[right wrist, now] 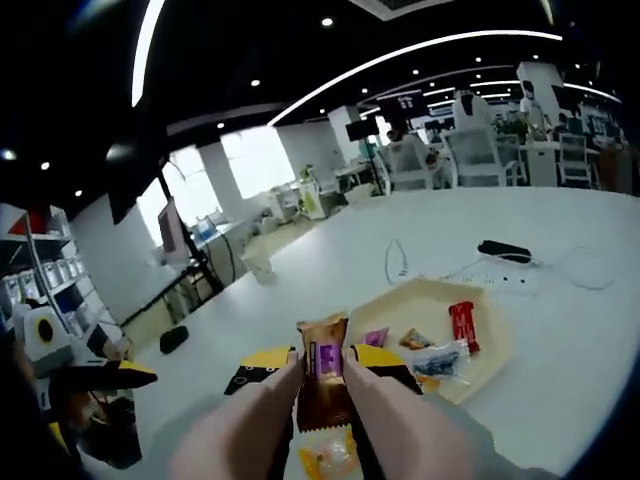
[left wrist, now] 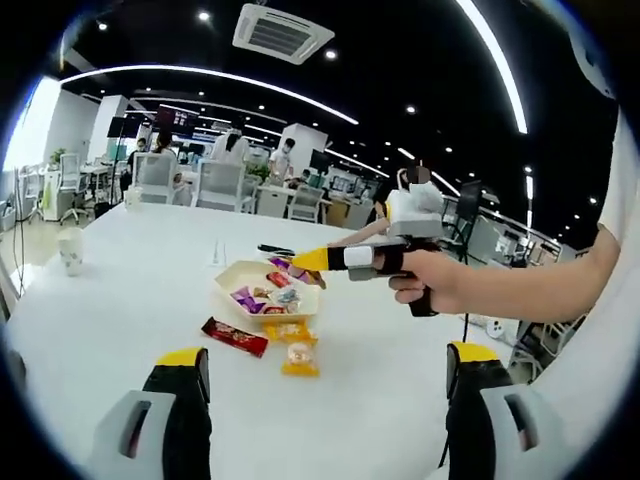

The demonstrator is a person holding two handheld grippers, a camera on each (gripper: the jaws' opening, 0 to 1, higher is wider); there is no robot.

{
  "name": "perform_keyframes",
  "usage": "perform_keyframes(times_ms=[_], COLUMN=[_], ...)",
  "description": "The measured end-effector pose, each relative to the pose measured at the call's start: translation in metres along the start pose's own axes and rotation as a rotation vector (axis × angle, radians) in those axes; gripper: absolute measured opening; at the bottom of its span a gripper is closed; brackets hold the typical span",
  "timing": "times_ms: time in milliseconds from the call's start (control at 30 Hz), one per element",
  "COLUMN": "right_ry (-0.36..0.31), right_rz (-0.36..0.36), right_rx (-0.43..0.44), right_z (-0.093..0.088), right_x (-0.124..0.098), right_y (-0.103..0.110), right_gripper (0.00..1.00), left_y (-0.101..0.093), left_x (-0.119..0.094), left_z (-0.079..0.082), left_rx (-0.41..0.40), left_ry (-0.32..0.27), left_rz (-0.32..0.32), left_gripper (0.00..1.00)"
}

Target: Place the target food into the container with the food tongs after gripping and lifting it, then release it inside without dropping or visibly crushing the food.

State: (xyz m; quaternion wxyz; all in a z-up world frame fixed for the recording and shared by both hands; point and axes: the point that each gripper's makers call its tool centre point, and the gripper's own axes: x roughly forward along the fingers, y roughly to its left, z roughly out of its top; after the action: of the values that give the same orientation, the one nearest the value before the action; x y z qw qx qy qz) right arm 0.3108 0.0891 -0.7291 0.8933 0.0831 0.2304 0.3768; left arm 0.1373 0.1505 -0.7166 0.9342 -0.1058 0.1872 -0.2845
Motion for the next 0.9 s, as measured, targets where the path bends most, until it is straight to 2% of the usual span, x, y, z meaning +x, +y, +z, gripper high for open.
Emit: perform_keyframes(times_ms=[133,200,300,400,633,900], right_ry=[-0.003,-0.006,-0.009,-0.013,-0.042,-0.035], right_rz=[-0.006,0.000,0.006,0.002,-0.011,-0.039], right_rx=[0.017,0.016,-0.019,-0.012,-0.009,-0.008], right_z=[0.004,0.007,0.010,0.014,0.025,0.030], right_x=[-0.001,-0.002,0.000,0.002,-0.004,-0.008], right_y=[-0.001,0.001,0.000,-0.002,0.005,-0.003], right_gripper=[0.20,0.20,0.20,0.20,0.20,0.21], left_y=[-0.001,-0.002,0.002,0.000,0.000,-0.009], left_x=[-0.003,-0.006,-0.008,-0.012,-0.011,-0.013], left_z=[0.001,0.007,0.007,0.007,0.004,0.010], left_rx=[-0.011,-0.006,-0.009,-0.008,-0.015,0.000], left_ry=[0.010,-0.014,-0.020,-0.021,-0.005,0.005], left_rz=[0.010,0.019,0.038,0.048,0.046,0.031], left_gripper=[0.99,0.99,0.99,0.99,0.99,0.99])
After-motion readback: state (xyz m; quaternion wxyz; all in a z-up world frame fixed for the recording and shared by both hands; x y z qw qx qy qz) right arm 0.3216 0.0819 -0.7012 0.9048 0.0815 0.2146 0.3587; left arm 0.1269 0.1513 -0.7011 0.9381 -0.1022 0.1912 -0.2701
